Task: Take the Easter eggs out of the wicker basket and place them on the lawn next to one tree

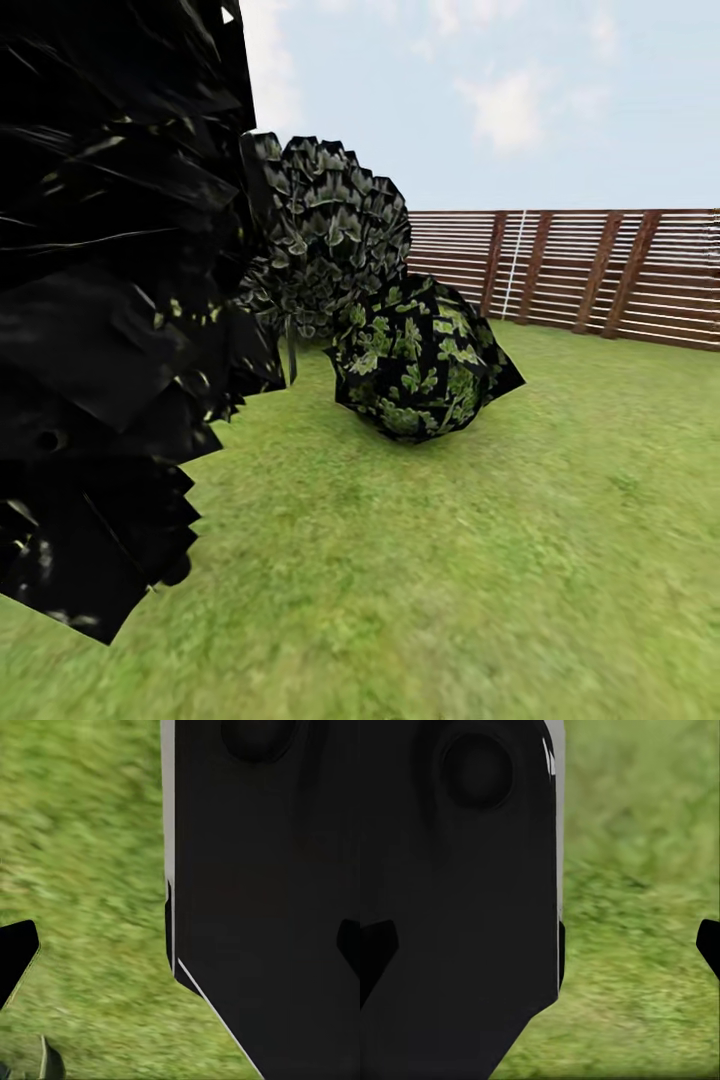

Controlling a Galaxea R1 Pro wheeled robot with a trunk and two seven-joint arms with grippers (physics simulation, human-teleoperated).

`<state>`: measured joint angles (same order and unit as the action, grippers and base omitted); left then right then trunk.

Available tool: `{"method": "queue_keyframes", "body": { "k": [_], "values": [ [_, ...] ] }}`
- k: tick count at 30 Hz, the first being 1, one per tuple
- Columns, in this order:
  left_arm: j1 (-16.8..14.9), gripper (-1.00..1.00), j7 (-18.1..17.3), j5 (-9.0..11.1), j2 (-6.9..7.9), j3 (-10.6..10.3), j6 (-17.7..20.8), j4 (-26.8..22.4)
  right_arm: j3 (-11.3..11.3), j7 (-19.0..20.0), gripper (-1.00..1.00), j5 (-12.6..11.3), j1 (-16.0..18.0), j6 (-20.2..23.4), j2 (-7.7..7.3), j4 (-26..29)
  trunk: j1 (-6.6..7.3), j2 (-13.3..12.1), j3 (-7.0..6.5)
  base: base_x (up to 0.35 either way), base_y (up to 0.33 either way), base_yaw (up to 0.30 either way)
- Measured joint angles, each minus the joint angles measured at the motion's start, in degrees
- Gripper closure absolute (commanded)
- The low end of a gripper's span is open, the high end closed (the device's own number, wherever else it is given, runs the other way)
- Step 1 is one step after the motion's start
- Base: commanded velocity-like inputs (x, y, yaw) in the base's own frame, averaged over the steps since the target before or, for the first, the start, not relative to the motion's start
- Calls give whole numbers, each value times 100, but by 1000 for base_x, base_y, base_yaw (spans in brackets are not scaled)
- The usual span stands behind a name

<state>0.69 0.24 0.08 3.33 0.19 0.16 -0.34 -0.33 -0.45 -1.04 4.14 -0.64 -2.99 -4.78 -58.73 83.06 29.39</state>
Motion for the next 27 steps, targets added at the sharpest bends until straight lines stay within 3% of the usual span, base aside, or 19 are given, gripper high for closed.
{"method": "queue_keyframes", "body": {
  "k": [27],
  "values": [
    [0,-100,0,0,1,1,0,0,0,2,-100,8,0,0,0,0,0,0,57,0,0,-289]
  ]
}}
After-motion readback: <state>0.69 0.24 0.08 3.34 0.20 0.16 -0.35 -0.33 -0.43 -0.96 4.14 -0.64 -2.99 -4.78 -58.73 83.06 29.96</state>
